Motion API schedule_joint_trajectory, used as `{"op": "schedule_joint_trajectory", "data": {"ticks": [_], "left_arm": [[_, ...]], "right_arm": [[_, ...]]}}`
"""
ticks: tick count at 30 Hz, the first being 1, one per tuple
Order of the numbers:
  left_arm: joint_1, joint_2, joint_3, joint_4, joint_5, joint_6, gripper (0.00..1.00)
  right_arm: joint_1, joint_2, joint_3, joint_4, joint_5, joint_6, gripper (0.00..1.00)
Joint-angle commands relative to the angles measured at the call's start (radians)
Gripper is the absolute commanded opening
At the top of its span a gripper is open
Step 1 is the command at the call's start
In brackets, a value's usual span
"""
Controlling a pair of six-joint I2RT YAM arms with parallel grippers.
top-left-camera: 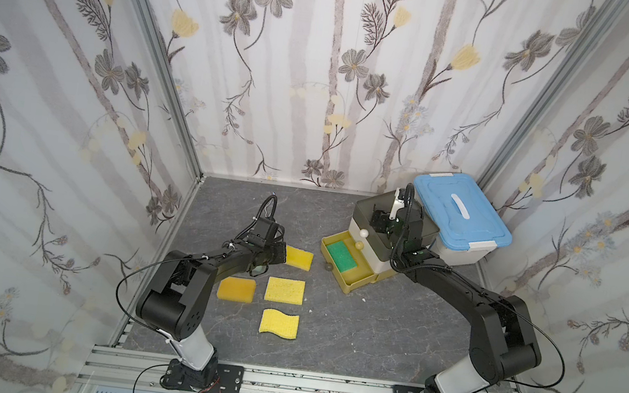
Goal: Take the sponge out of the drawer
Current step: Place the sponge at the center of the board.
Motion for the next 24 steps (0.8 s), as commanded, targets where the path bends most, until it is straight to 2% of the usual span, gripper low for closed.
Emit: {"op": "schedule_joint_trajectory", "data": {"ticks": [1,16,19,24], "left_arm": [[0.001,0.006,-0.012,0.028,-0.041,-0.012,0.00],[0.003,0.016,-0.015,-0.003,-0.074,-0.015,0.00],[0.003,0.015,-0.018,0.000,-0.077,-0.022,0.05],[0.002,0.011,-0.021,-0.004,-0.075,-0.021,0.04]], "right_arm": [[-0.002,0.033,-0.025,-0.356,-0.047,0.051,0.86],[-0.004,0.039,-0.027,-0.351,-0.053,0.050,0.86],[-0.004,0.042,-0.025,-0.351,-0.051,0.050,0.86],[-0.005,0.046,-0.023,-0.350,-0.051,0.051,0.86]]}}
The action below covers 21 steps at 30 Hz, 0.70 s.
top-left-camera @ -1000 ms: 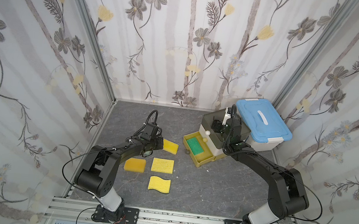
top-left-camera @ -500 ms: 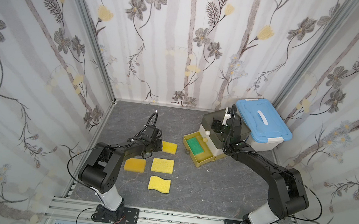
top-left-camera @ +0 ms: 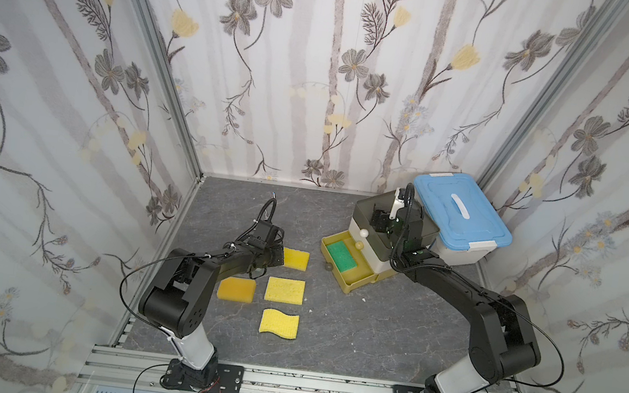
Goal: Take the sponge out of the drawer
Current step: Place the sponge at the center of the board.
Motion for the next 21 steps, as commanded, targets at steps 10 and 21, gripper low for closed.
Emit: {"op": "schedule_joint_trajectory", "data": {"ticks": [10,21], "left_arm": [[0.002,-0.022,-0.041,0.001,0.002,-0.024,0.00],[0.001,-0.030,-0.051,-0.010,0.004,-0.021,0.00]], "right_arm": [[0.000,0.045,-0.022,-0.361,-0.051,0.055,0.86],[-0.001,0.051,-0.020,-0.362,-0.052,0.055,0.86]]}}
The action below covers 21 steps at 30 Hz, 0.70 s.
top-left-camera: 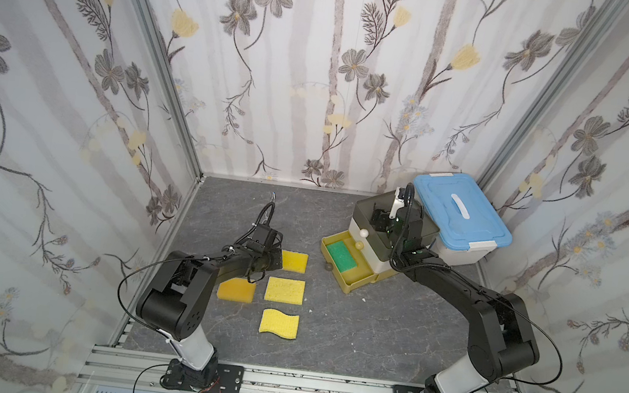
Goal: Take the sponge out of the drawer
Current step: Place the sponge at the center of the board.
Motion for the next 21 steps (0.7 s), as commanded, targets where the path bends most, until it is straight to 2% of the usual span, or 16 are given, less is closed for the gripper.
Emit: {"op": "schedule_joint_trajectory", "data": {"ticks": [1,14,21], "left_arm": [[0.001,-0.010,-0.005,-0.015,0.000,-0.001,0.00],[0.000,-0.031,-0.021,-0.038,-0.001,-0.004,0.00],[-0.001,-0.018,-0.016,-0.035,-0.008,-0.007,0.10]], "right_arm": [[0.000,0.039,-0.024,-0.381,-0.052,0.061,0.86],[0.000,0.037,-0.023,-0.381,-0.052,0.061,0.86],[0.000,0.037,-0.024,-0.381,-0.053,0.063,0.86]]}}
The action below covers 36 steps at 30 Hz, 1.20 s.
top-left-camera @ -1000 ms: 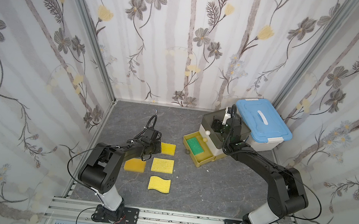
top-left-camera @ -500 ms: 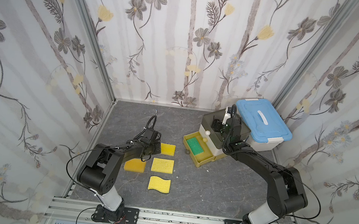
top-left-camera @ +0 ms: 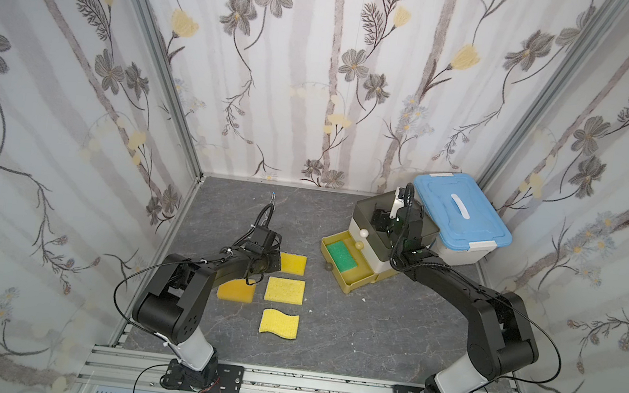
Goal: Take the sponge out of the drawer
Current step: Place the sponge at the center of the board.
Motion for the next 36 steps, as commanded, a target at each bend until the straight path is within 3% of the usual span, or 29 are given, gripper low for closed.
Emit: {"op": "schedule_joint_trajectory", "data": {"ticks": [1,3,7,13,22,27,36], "left_arm": [[0.000,0.006,0.004,-0.011,-0.011,-0.007,0.12],[0.001,0.006,0.006,-0.013,-0.010,-0.007,0.15],[-0.006,-0.008,0.000,-0.012,-0.023,-0.005,0.44],[-0.017,-0.053,-0.007,-0.019,-0.057,-0.002,0.62],[-0.044,-0.149,0.015,-0.036,-0.036,0.008,0.69],[-0.136,-0.186,0.149,-0.095,-0.002,0.067,0.75],[-0.260,0.073,0.472,-0.166,0.152,0.208,0.64]], "right_arm": [[0.002,0.032,-0.026,-0.386,-0.060,0.084,0.86],[0.003,0.032,-0.026,-0.386,-0.061,0.084,0.86],[0.003,0.035,-0.026,-0.383,-0.071,0.083,0.85],[0.002,0.044,-0.020,-0.385,-0.073,0.083,0.85],[0.002,0.040,-0.020,-0.387,-0.071,0.081,0.85],[0.003,0.041,-0.020,-0.387,-0.070,0.081,0.85],[0.002,0.030,-0.026,-0.388,-0.067,0.080,0.85]]}}
